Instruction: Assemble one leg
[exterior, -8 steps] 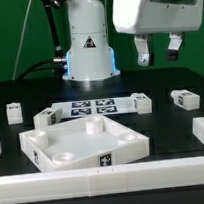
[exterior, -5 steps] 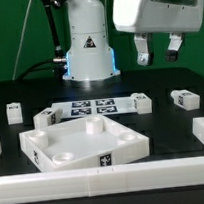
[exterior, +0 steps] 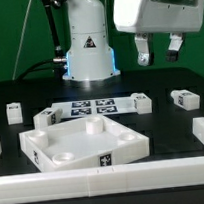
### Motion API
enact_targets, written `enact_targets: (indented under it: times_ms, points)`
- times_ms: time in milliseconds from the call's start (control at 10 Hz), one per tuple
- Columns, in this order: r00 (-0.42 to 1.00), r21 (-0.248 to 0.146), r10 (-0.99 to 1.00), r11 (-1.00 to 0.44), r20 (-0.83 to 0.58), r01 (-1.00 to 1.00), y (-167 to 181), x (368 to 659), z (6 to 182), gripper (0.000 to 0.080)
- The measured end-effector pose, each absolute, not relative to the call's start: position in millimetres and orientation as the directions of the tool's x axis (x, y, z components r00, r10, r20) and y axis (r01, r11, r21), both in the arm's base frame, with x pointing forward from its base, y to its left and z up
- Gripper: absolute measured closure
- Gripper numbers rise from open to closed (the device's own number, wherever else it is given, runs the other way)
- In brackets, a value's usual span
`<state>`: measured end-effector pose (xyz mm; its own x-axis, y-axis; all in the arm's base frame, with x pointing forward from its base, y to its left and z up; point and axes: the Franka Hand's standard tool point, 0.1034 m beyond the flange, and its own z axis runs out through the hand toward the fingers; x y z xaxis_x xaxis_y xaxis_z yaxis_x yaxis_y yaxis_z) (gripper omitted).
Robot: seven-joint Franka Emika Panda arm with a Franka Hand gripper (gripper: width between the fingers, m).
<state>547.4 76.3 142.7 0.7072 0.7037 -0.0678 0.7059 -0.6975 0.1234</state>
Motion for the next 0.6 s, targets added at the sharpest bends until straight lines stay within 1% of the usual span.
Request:
enact_targets:
  times_ms: [100, 200, 300, 500, 600]
  points:
    - [0.696, 0.123, 0.715, -0.686, -0.069, 0.717, 74, 547, 143.0, 0.015]
    - [0.631, 0.121, 0.773, -0.622, -0.065, 0.774, 61, 541, 142.7, 0.015]
    - [0.605, 0.129, 0.795, -0.596, -0.047, 0.793, 54, 530, 137.0, 0.015]
    - [0.501, 0.124, 0.865, -0.495, -0.025, 0.86, 46, 501, 113.3, 0.015]
    - [0.422, 0.111, 0.906, -0.417, -0.034, 0.902, 36, 492, 103.3, 0.015]
